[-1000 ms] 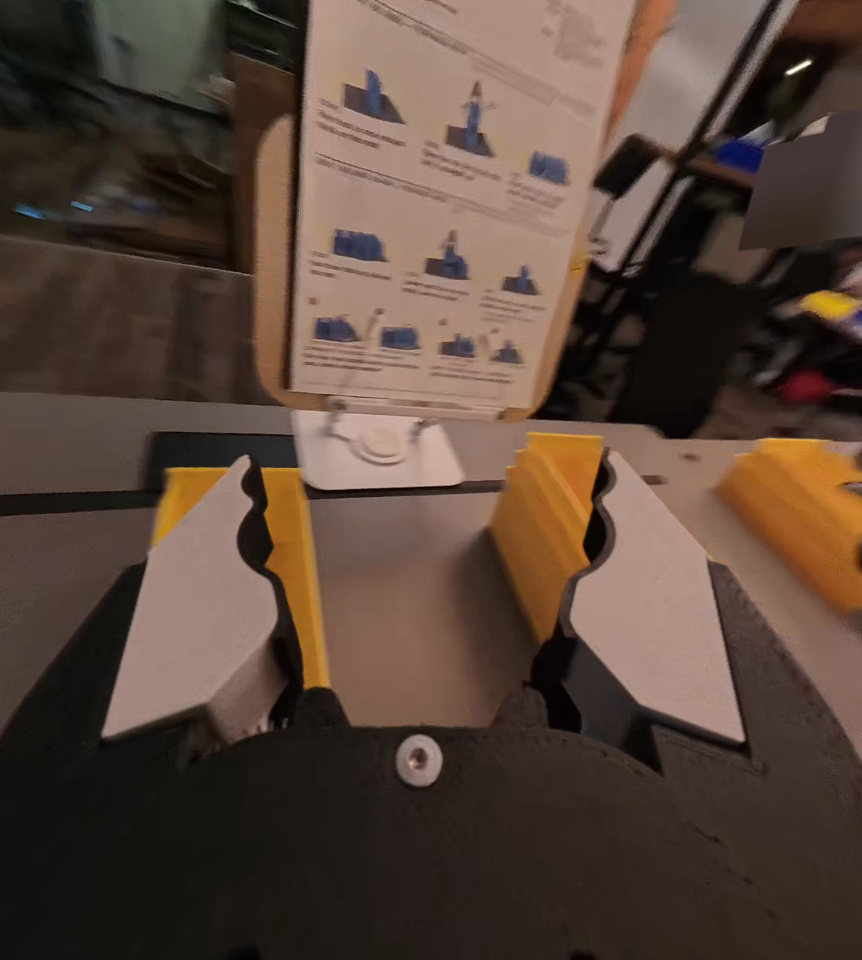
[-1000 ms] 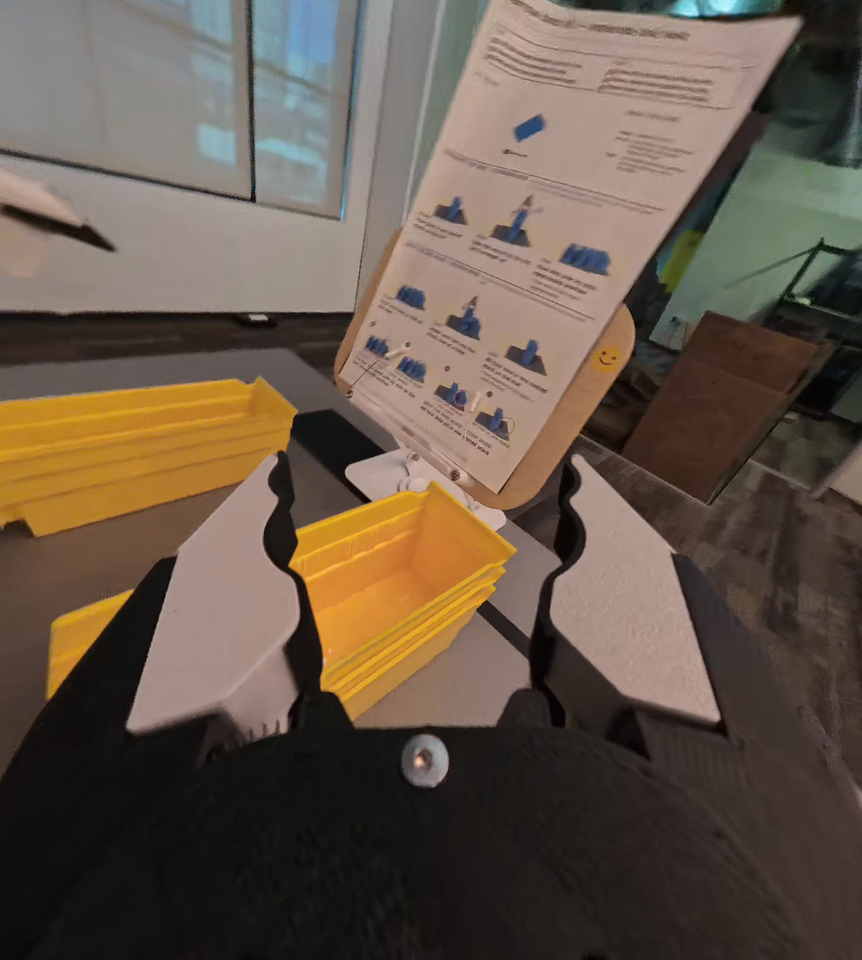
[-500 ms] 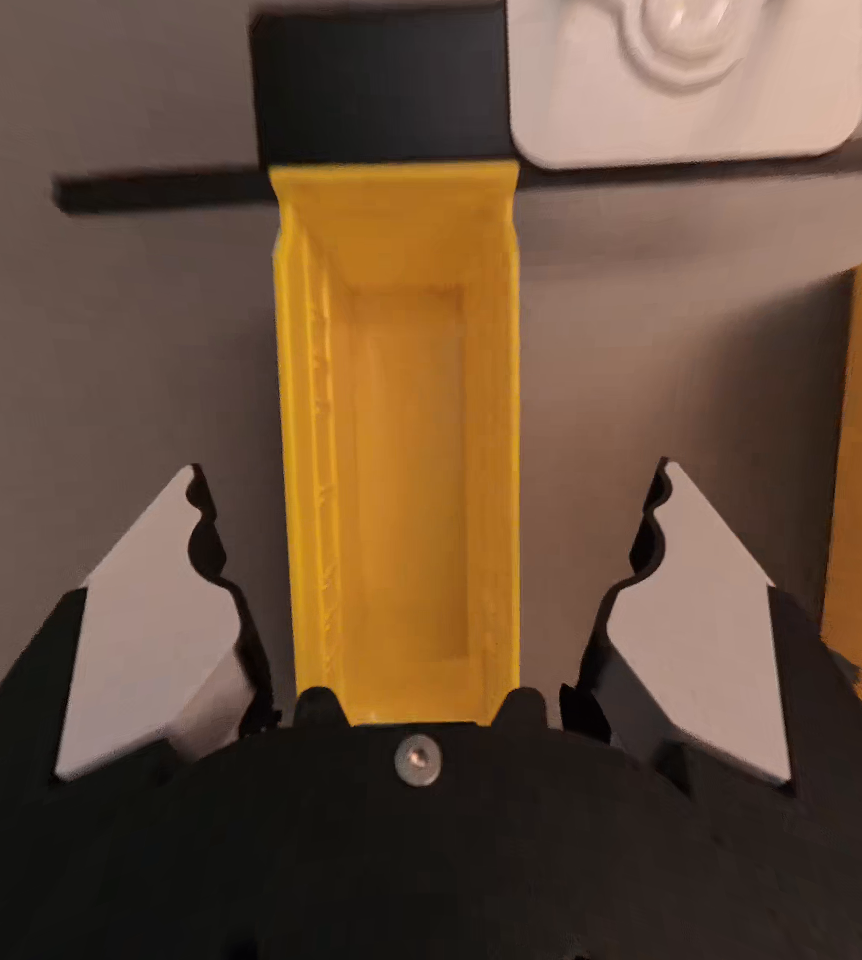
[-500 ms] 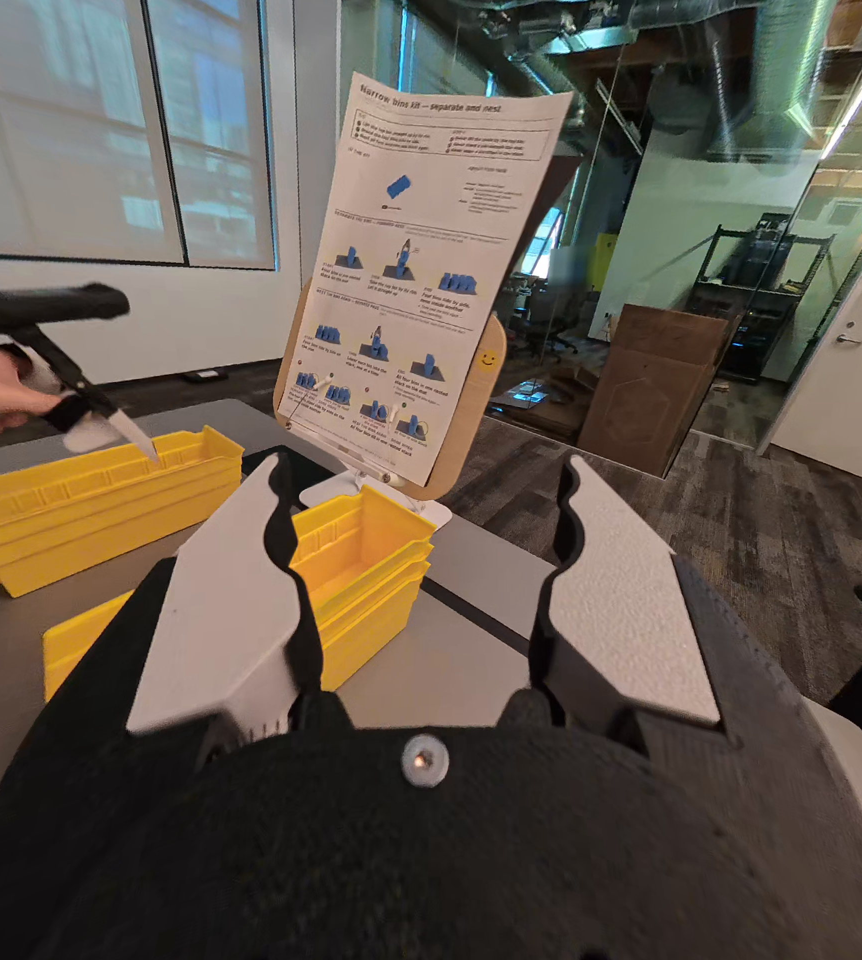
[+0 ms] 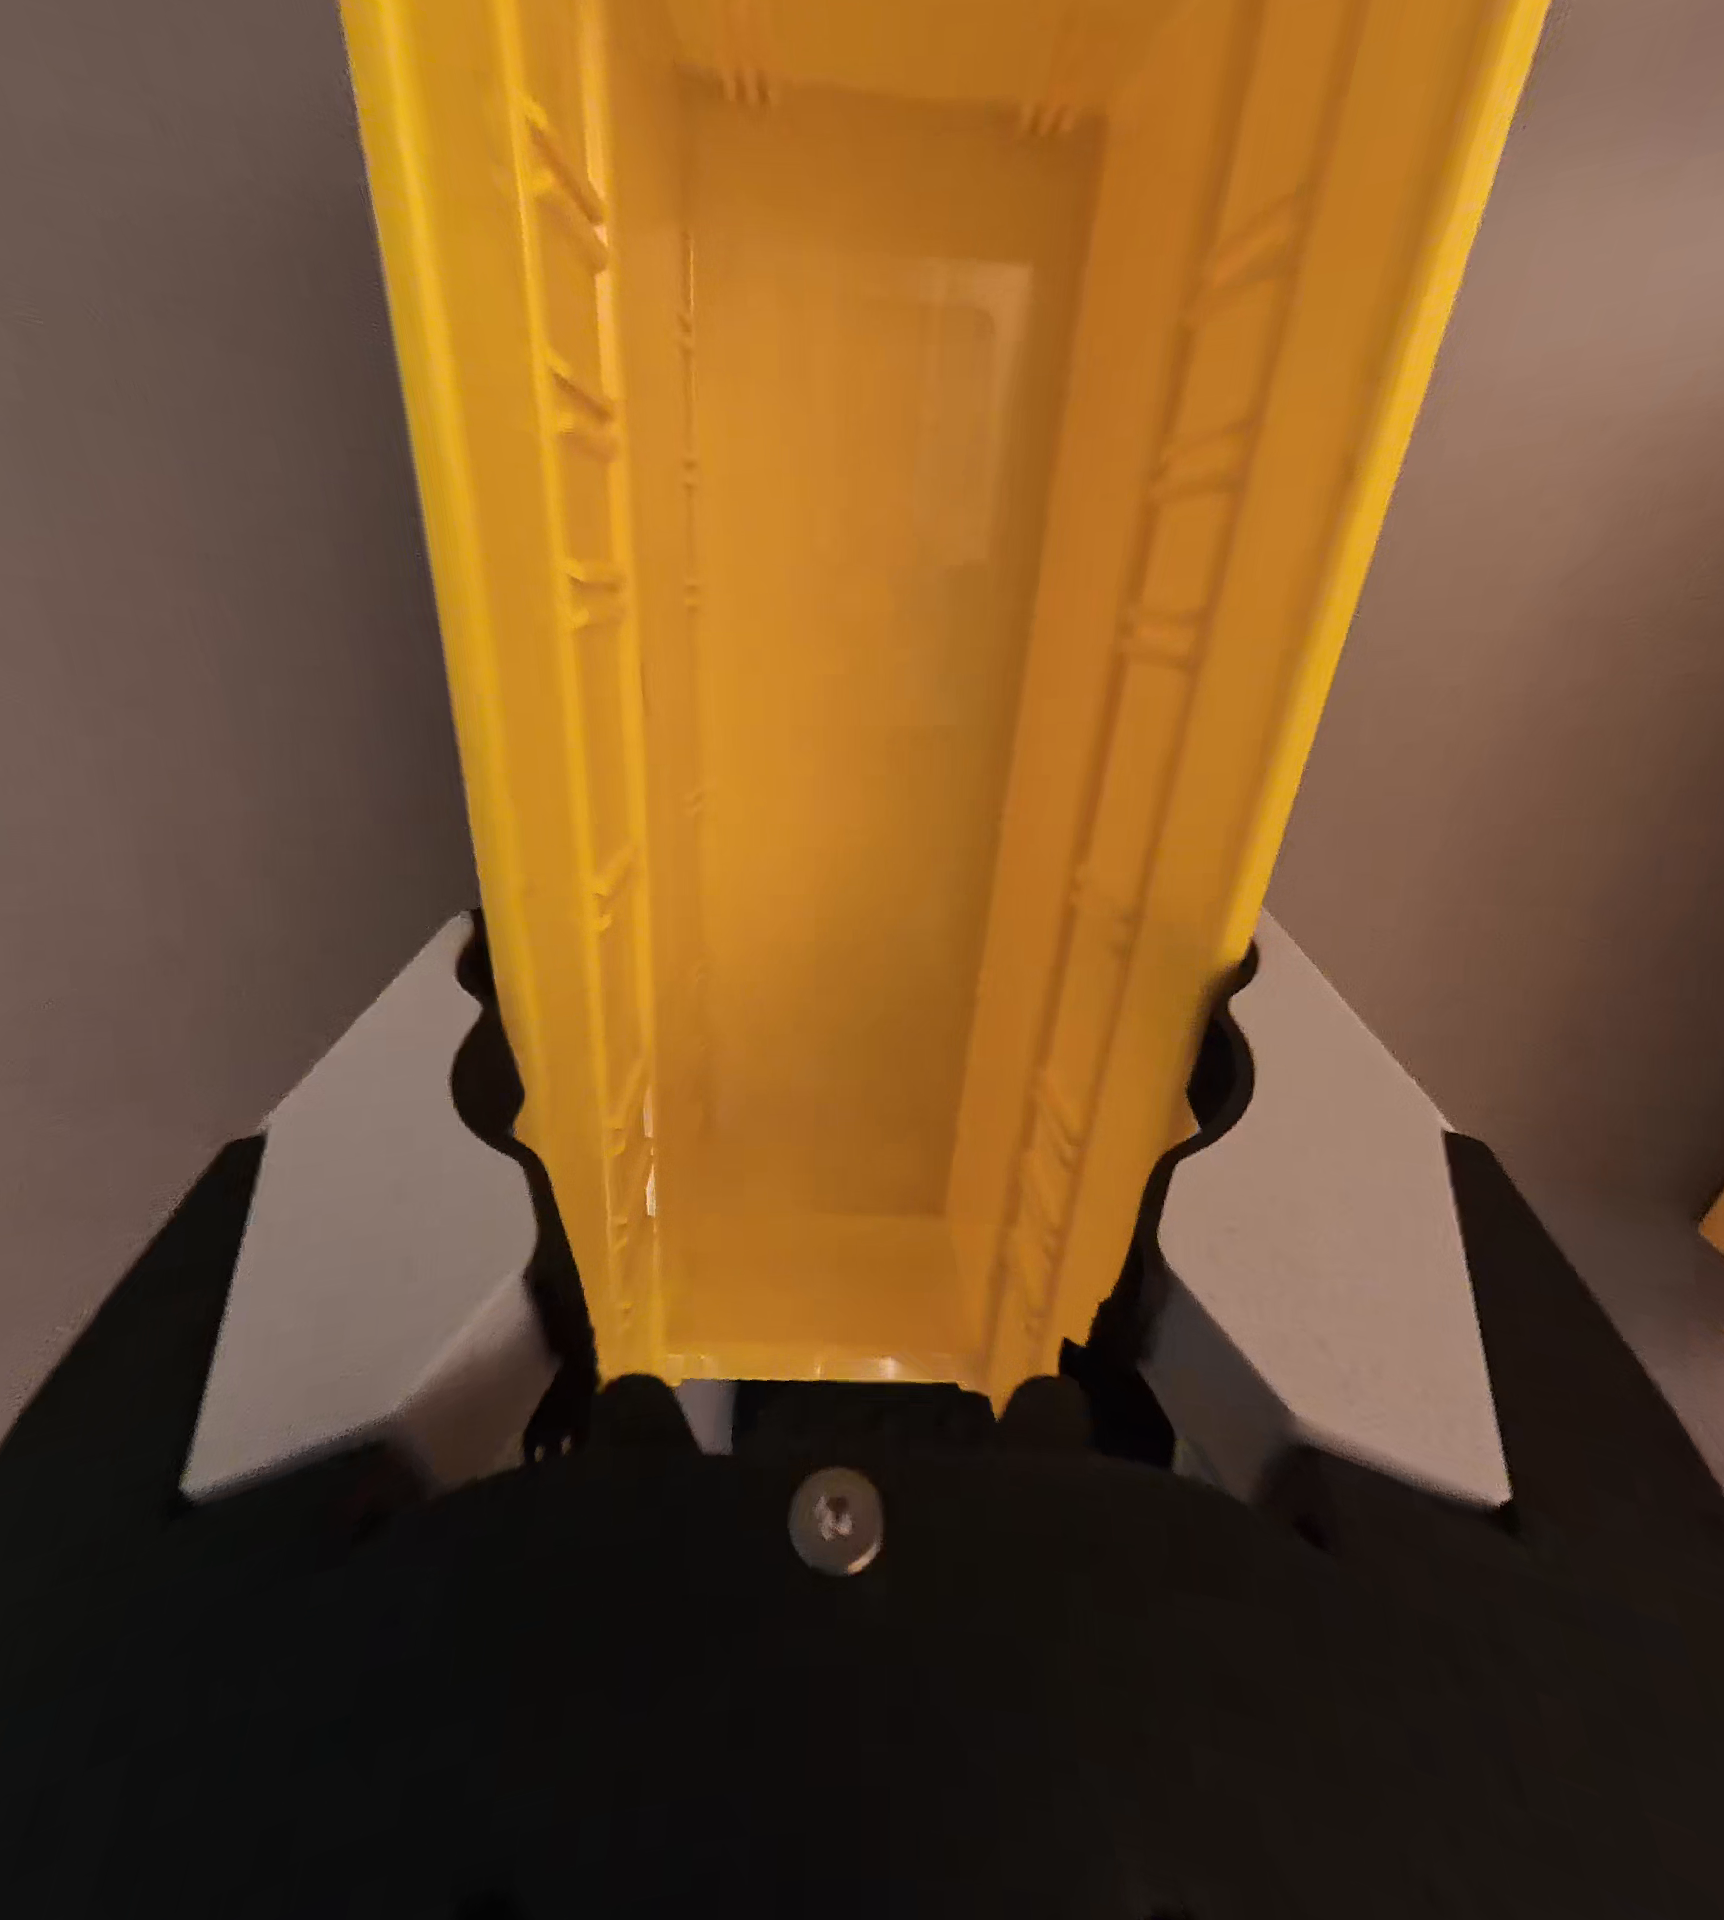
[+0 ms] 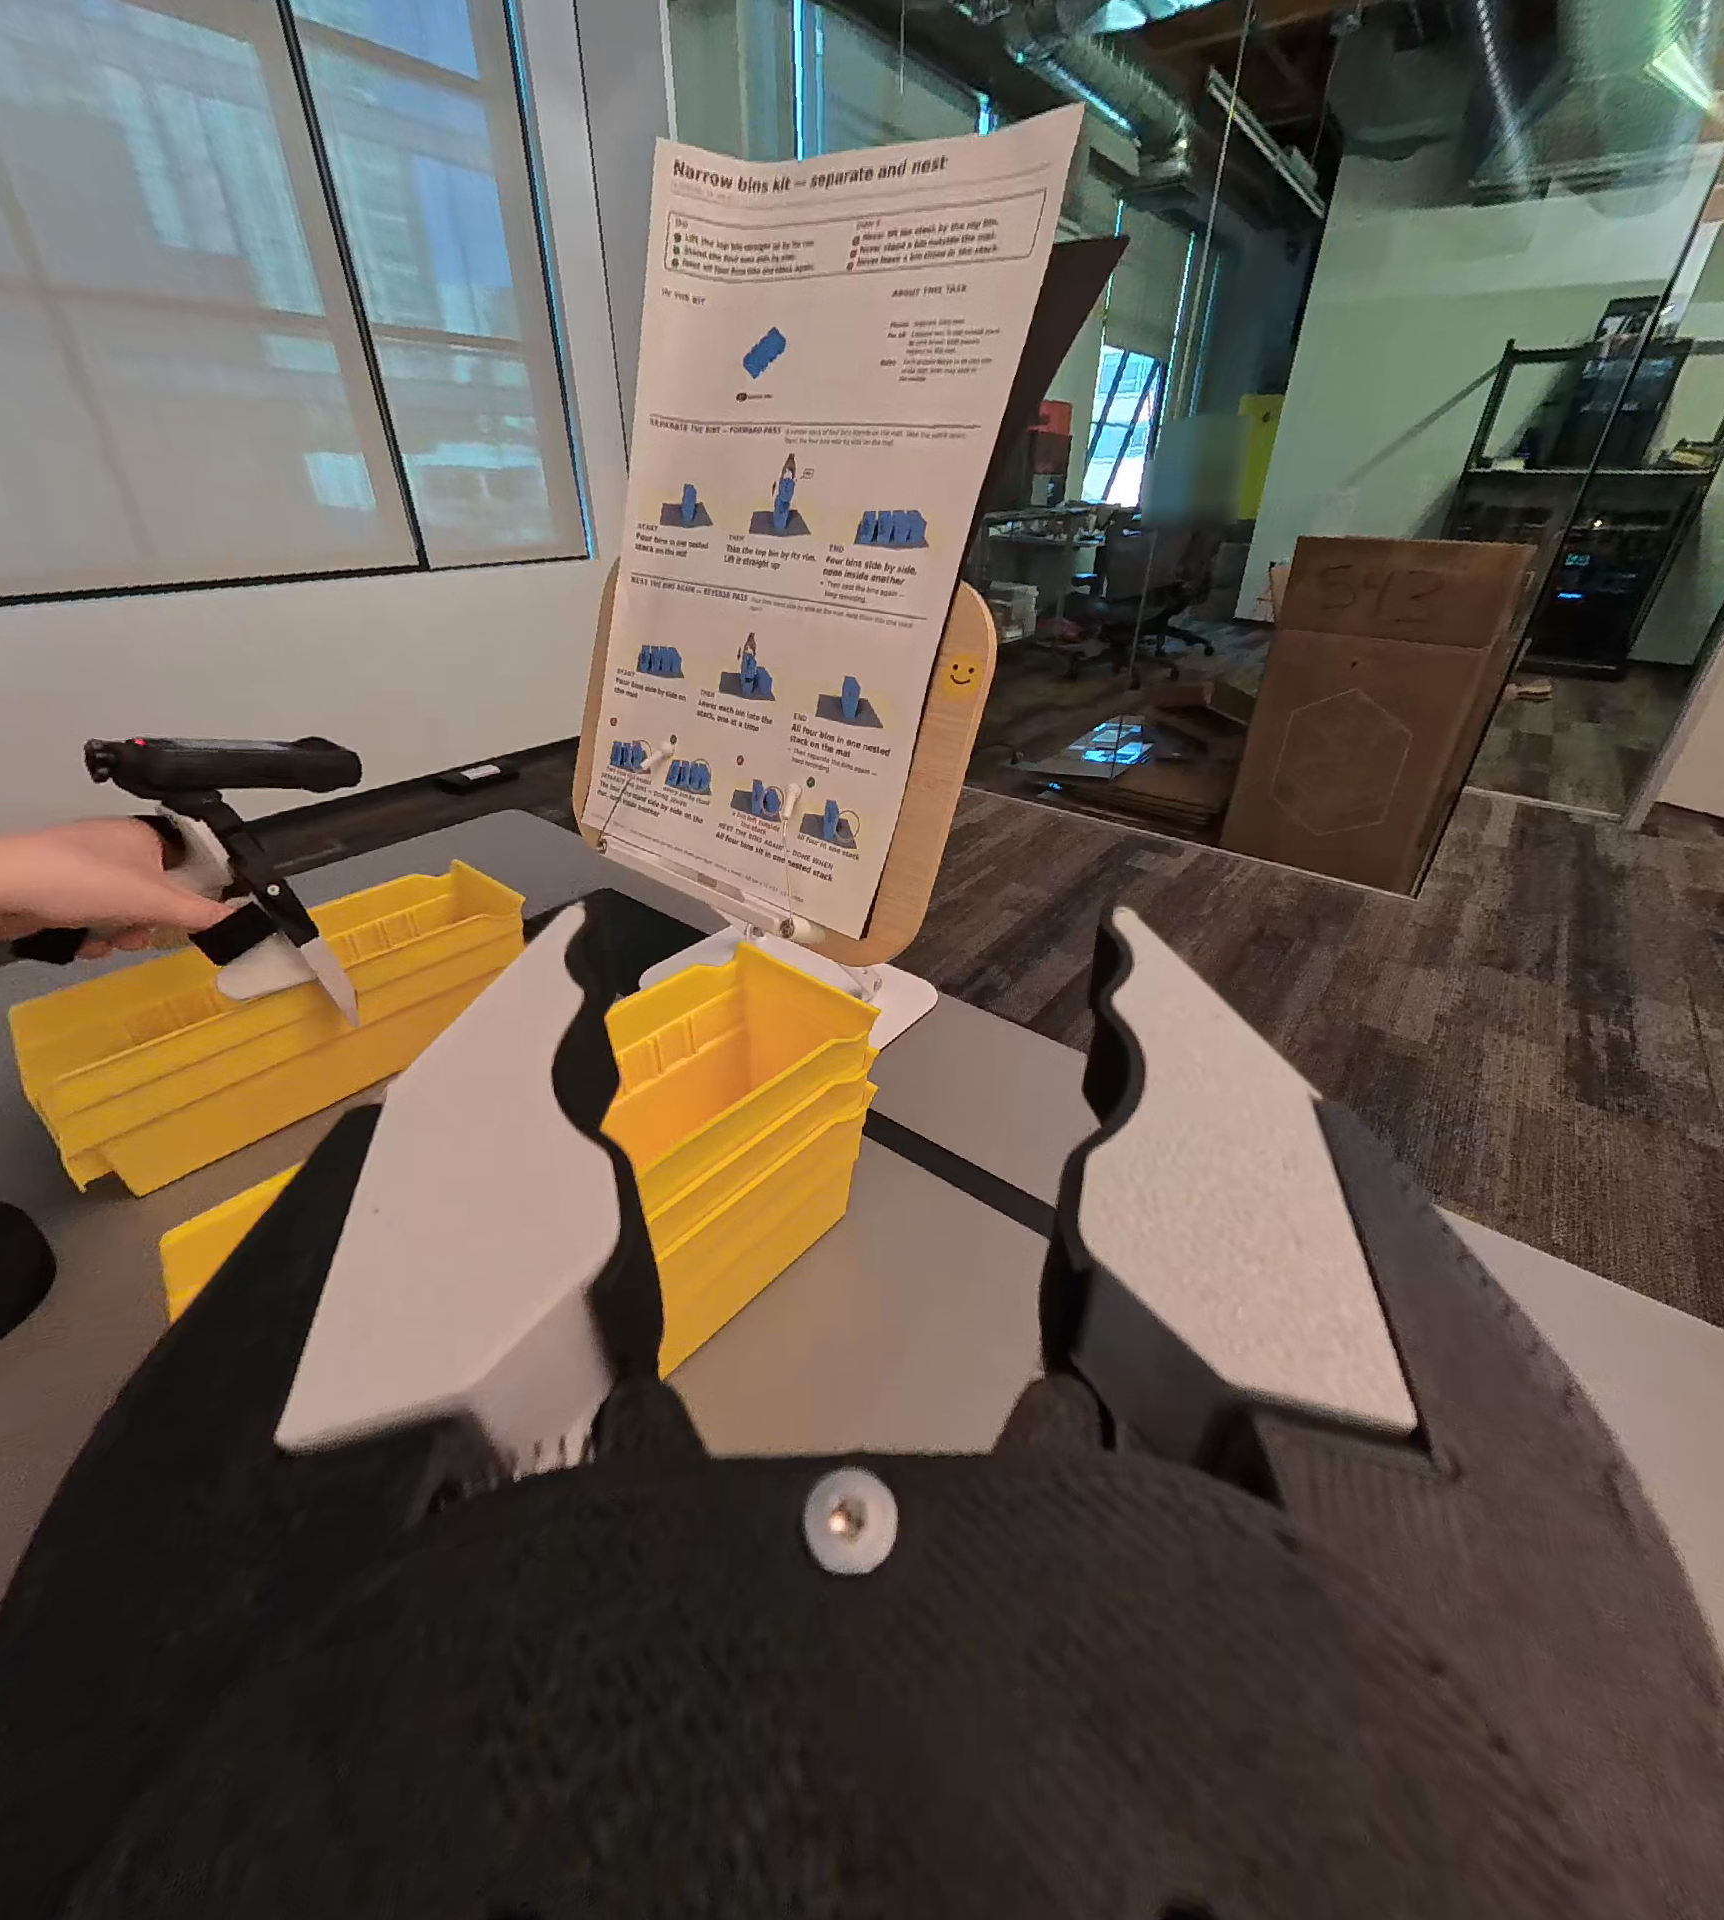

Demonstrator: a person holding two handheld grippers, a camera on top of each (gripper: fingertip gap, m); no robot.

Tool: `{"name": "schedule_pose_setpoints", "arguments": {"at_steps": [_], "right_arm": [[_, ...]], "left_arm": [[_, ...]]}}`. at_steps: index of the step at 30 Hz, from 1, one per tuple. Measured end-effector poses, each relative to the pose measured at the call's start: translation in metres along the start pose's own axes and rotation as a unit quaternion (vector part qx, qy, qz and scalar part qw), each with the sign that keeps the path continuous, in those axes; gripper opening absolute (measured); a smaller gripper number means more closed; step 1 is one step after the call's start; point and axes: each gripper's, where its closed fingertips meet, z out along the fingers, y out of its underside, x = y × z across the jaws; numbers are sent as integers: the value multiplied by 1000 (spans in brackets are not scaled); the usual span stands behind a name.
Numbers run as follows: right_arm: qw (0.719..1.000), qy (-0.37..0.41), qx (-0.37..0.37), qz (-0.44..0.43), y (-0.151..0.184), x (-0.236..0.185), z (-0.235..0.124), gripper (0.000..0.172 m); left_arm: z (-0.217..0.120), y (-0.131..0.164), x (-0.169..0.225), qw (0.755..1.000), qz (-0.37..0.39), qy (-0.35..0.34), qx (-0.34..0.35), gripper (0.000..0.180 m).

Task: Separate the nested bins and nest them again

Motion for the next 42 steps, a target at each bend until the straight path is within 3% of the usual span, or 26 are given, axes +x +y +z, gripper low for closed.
{"name": "schedule_pose_setpoints", "arguments": {"at_steps": [6,11,20,23,27,32,37,42], "right_arm": [[1000,-6,-20,3,9,1,3,88],[1000,-12,-24,2,10,-1,4,87],[999,4,-35,14,19,17,2,85],[998,12,-46,36,28,28,1,85],[996,29,-72,52,43,42,3,84],[993,39,-94,58,56,49,5,84],[993,25,-99,60,59,45,4,84],[995,9,-75,72,49,42,-2,84]], "left_arm": [[-6,10,4,999,-1,-15,-39,116],[-22,18,-1,994,22,-80,-76,115],[-93,13,33,988,41,-112,-95,111],[-130,8,73,991,49,-97,-80,111],[-179,0,156,998,51,-33,-36,113],[-216,1,260,997,73,24,-6,116],[-212,2,337,992,47,119,9,116],[-178,3,359,991,33,133,-4,115]]}}
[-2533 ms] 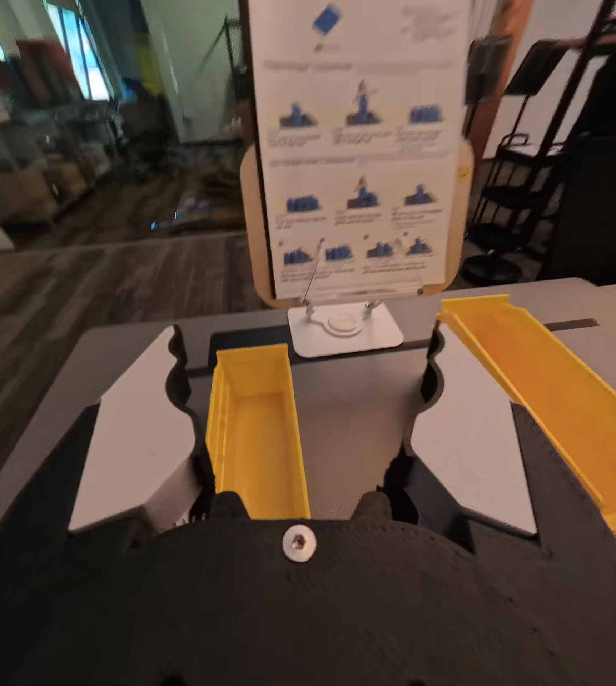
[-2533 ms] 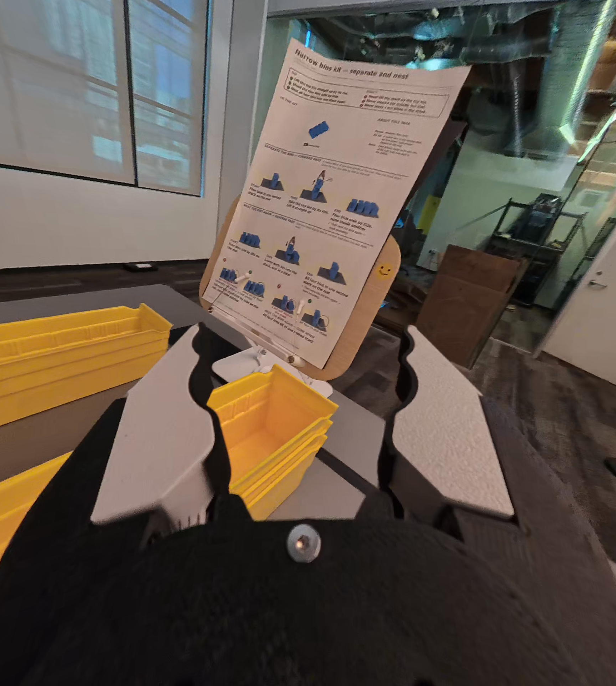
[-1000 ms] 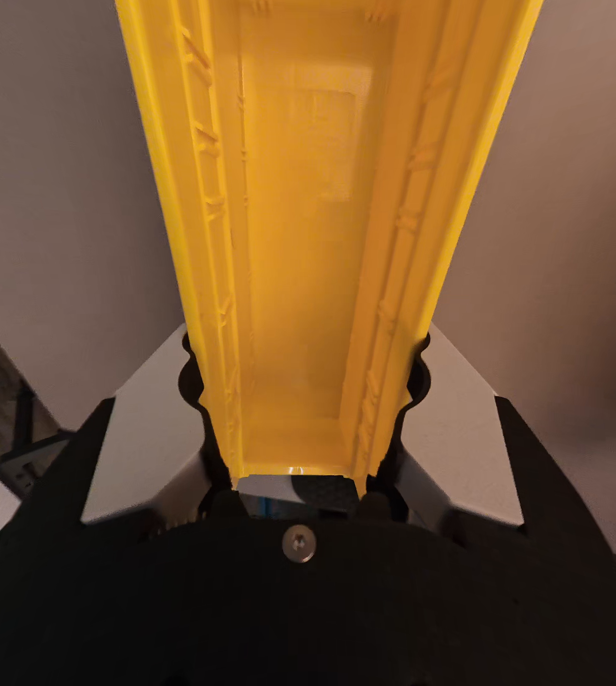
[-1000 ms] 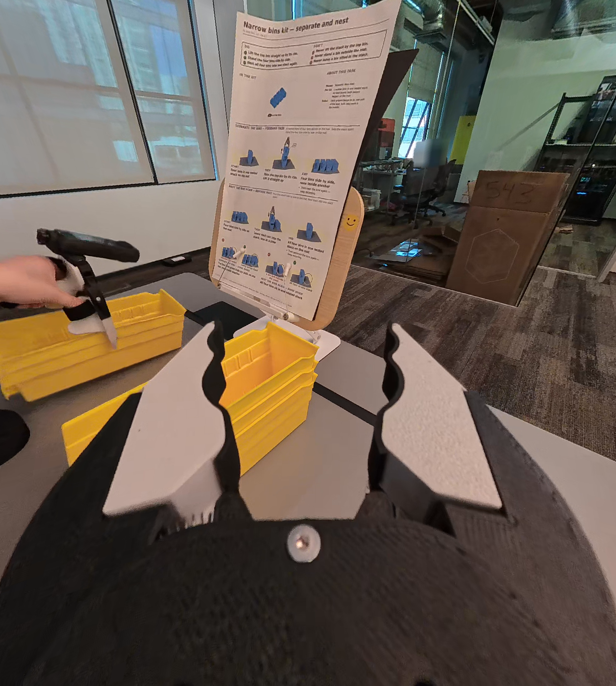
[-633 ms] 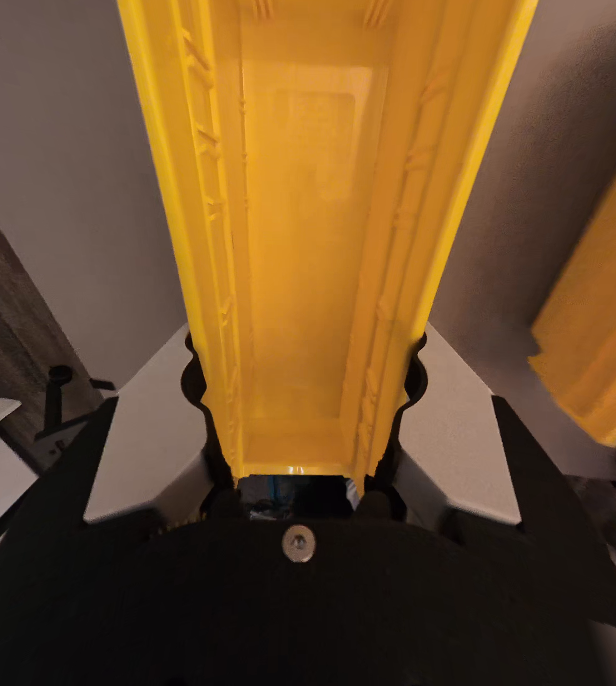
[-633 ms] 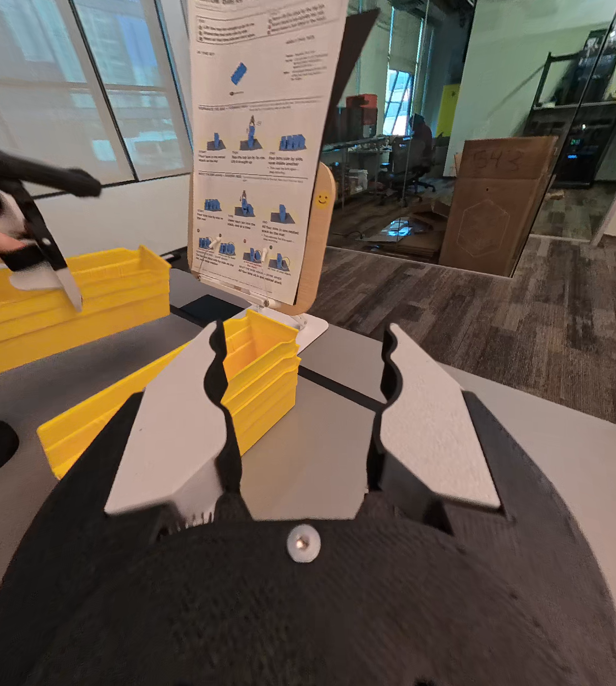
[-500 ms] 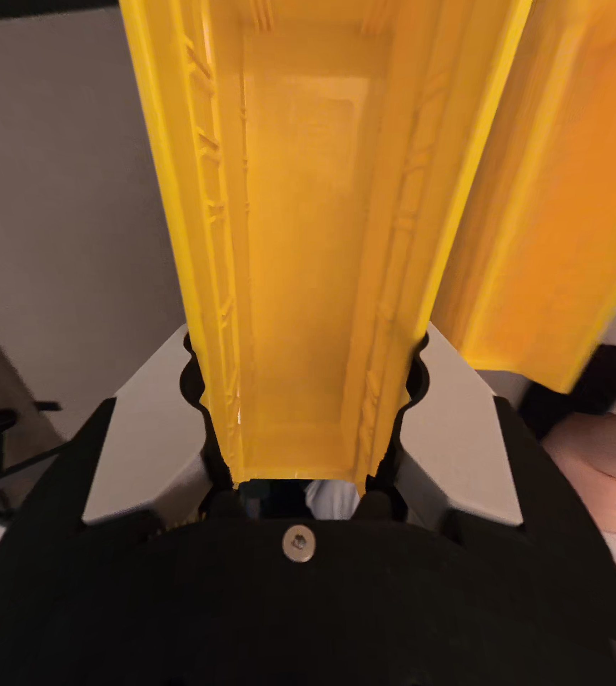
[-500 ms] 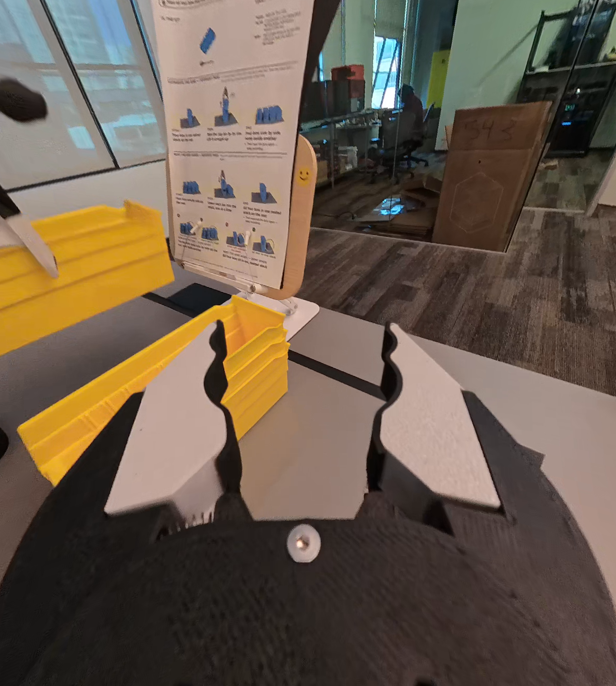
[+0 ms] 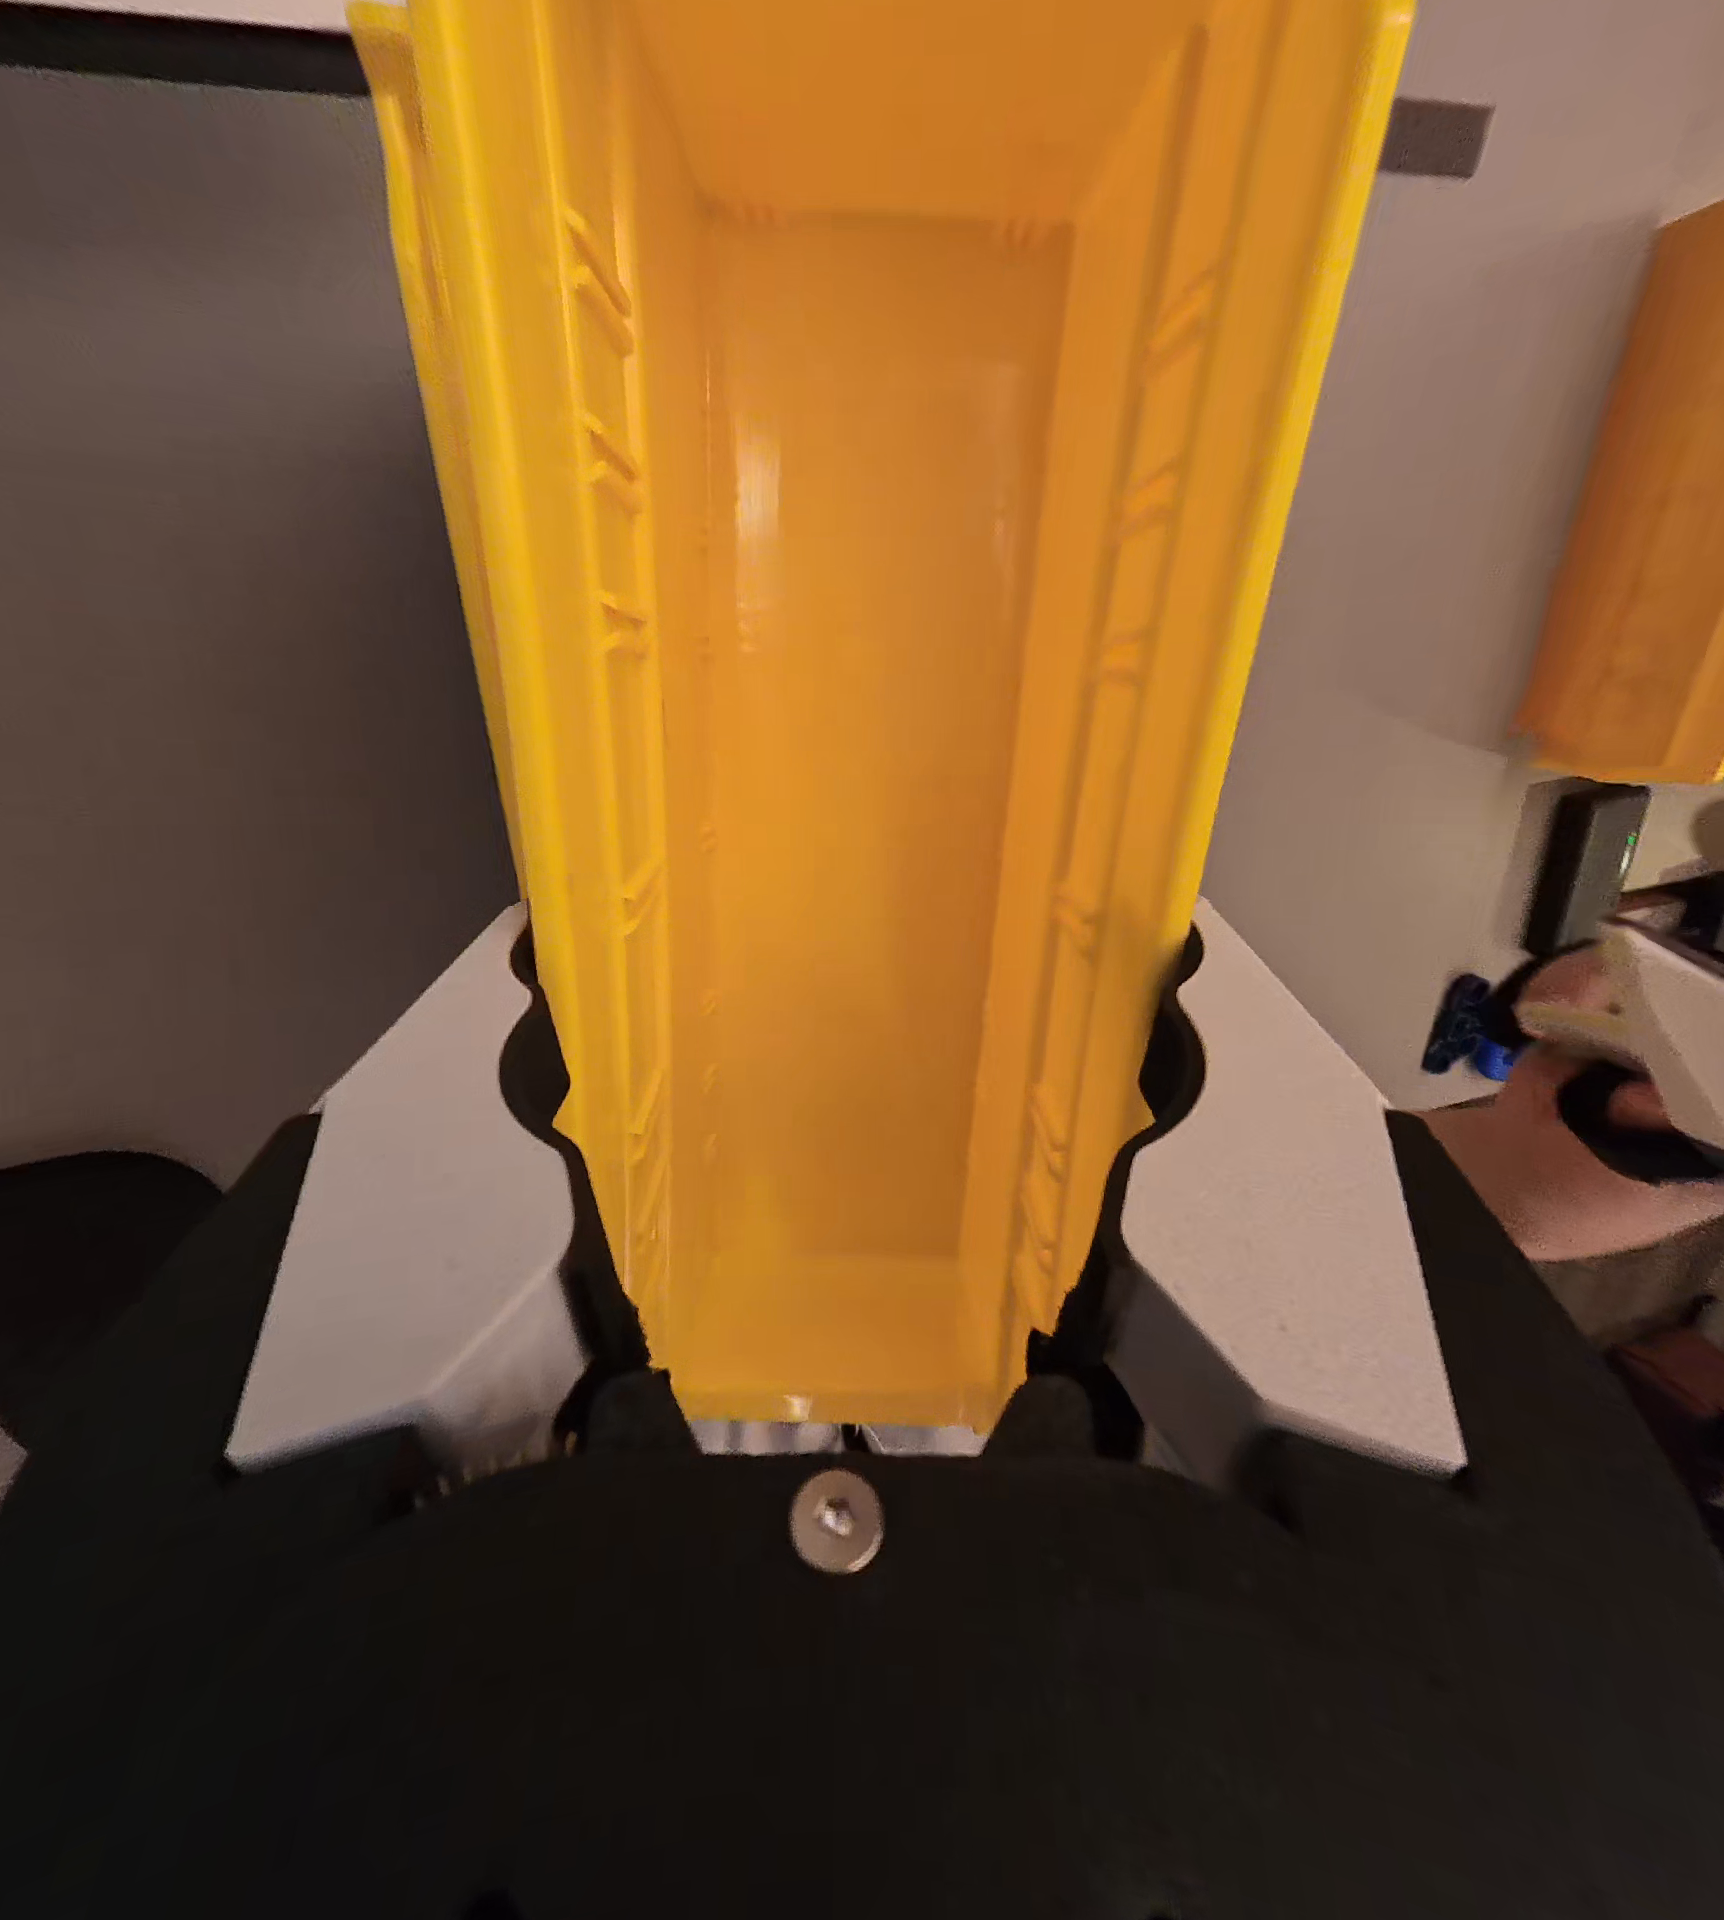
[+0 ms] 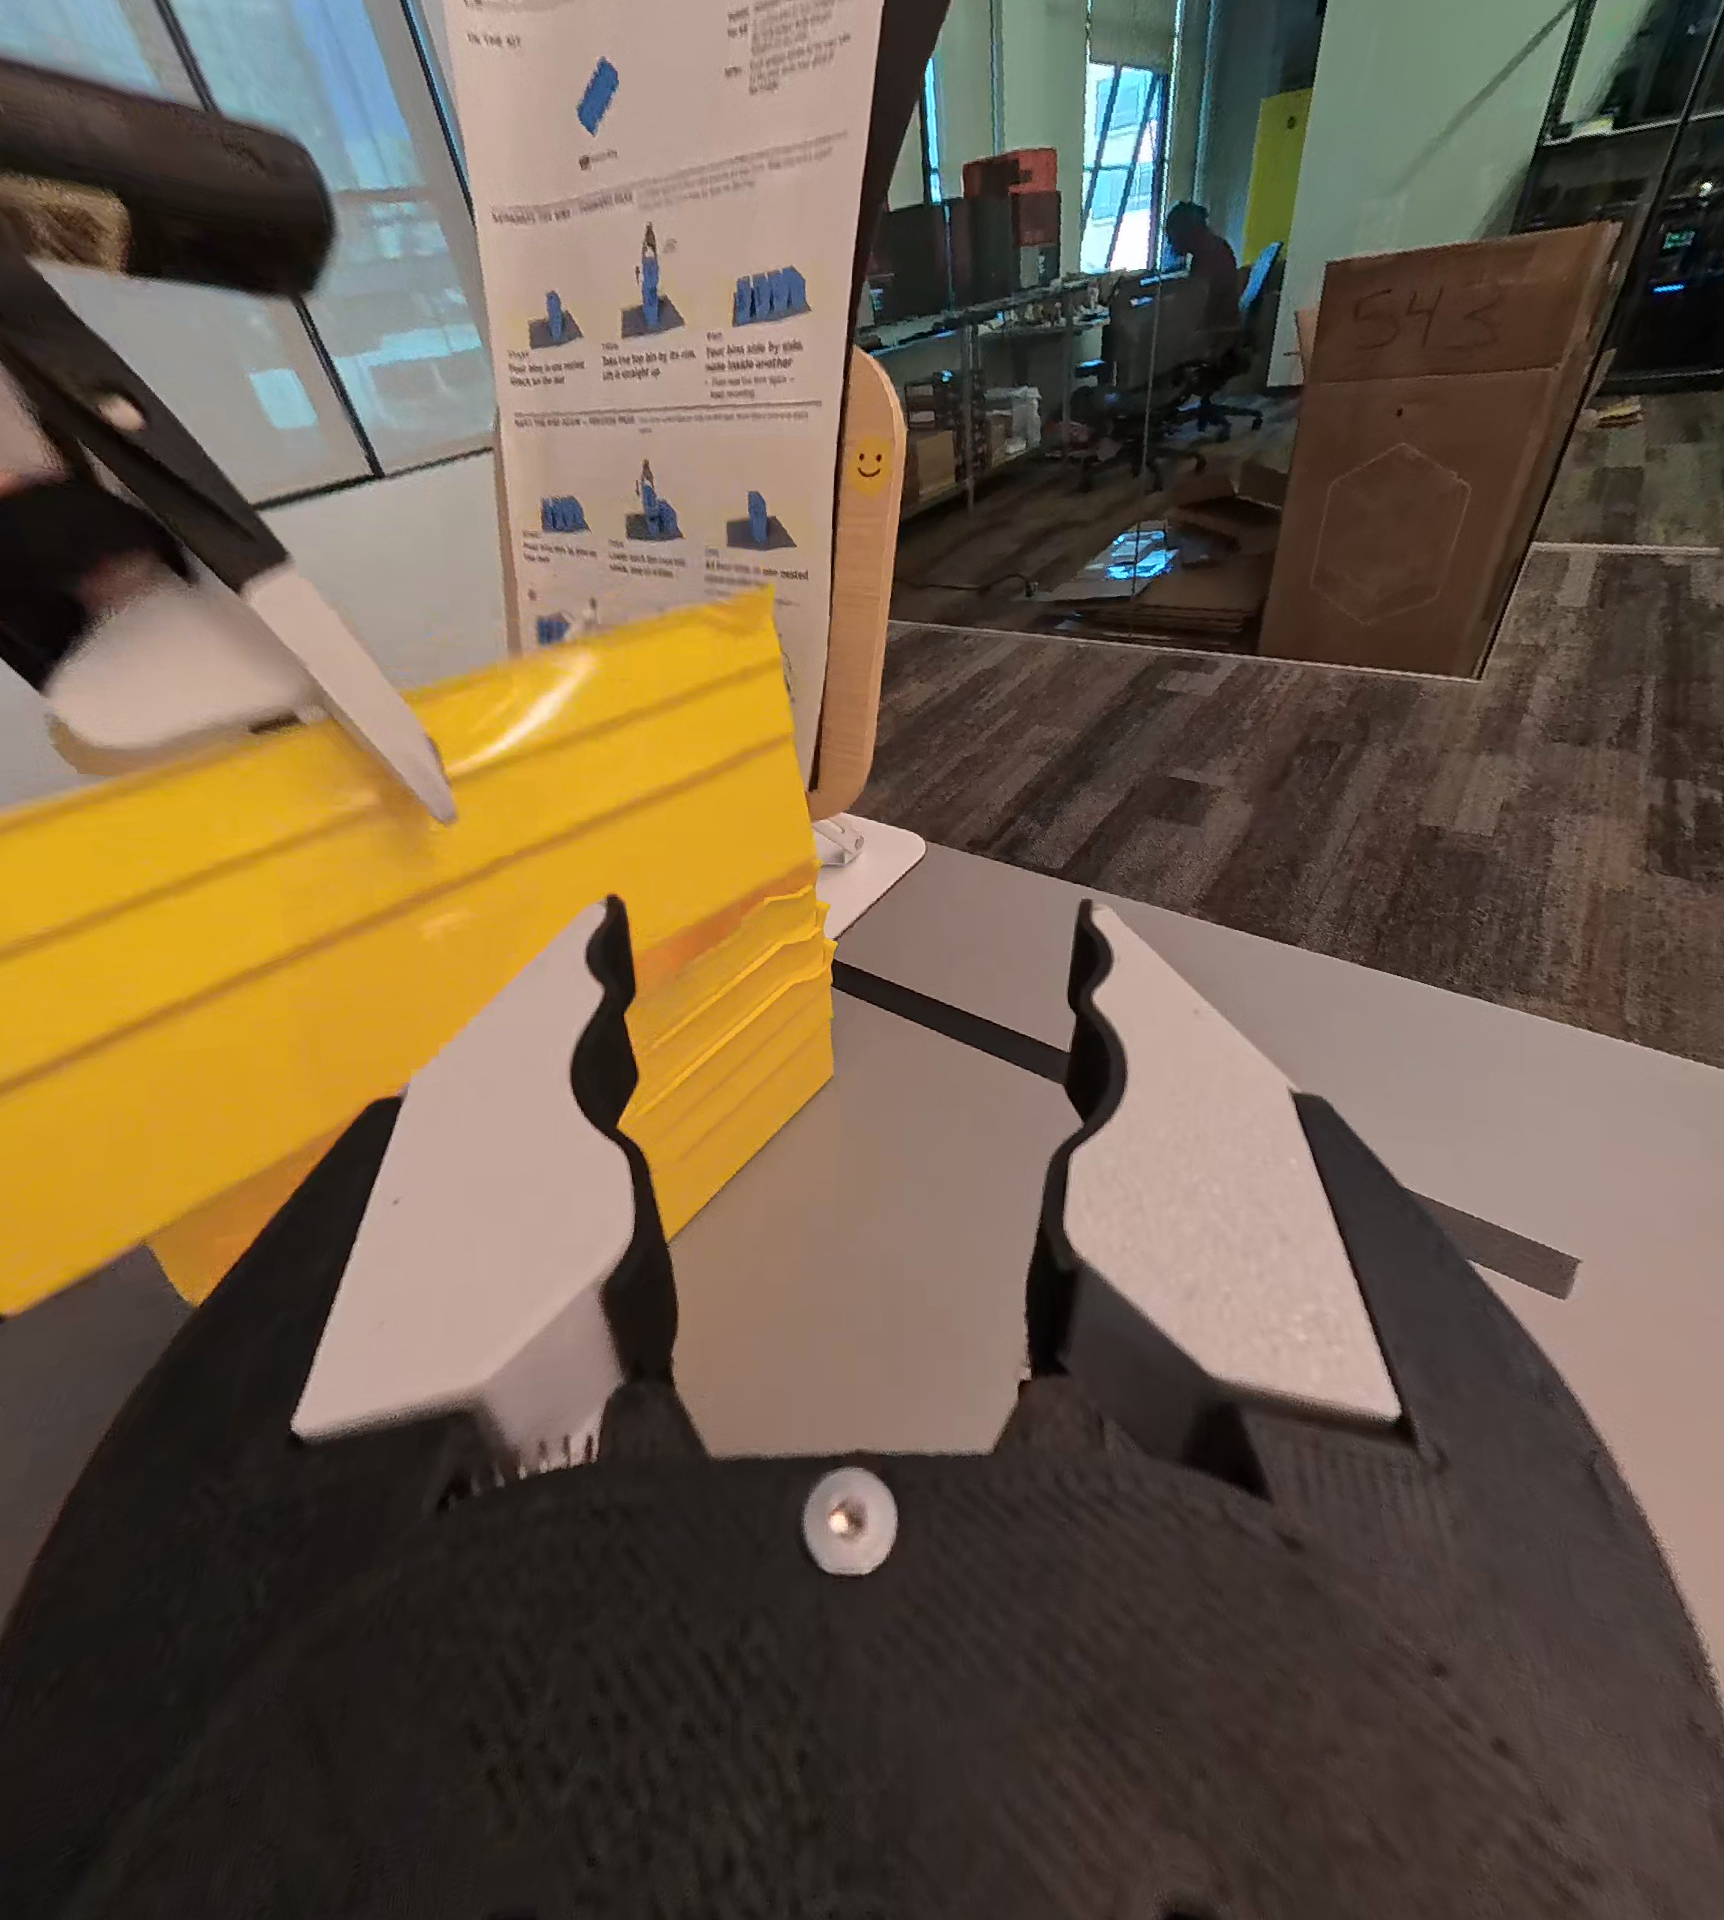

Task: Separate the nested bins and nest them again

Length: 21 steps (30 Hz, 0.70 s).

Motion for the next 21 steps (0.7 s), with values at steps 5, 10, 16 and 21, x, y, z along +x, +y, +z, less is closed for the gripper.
{"name": "schedule_pose_setpoints", "arguments": {"at_steps": [5,10,16,21], "right_arm": [[1000,-15,17,10,-6,-3,-5,84],[999,-22,20,16,-6,-2,-6,84],[999,-22,14,26,-2,2,-7,84],[999,-23,11,31,0,2,-5,84]], "left_arm": [[23,-4,-9,1000,-26,-11,3,114],[30,-6,-26,998,-41,-47,13,115],[33,-4,-42,997,-42,-70,13,114],[51,-6,-43,997,-34,-67,7,116]]}}
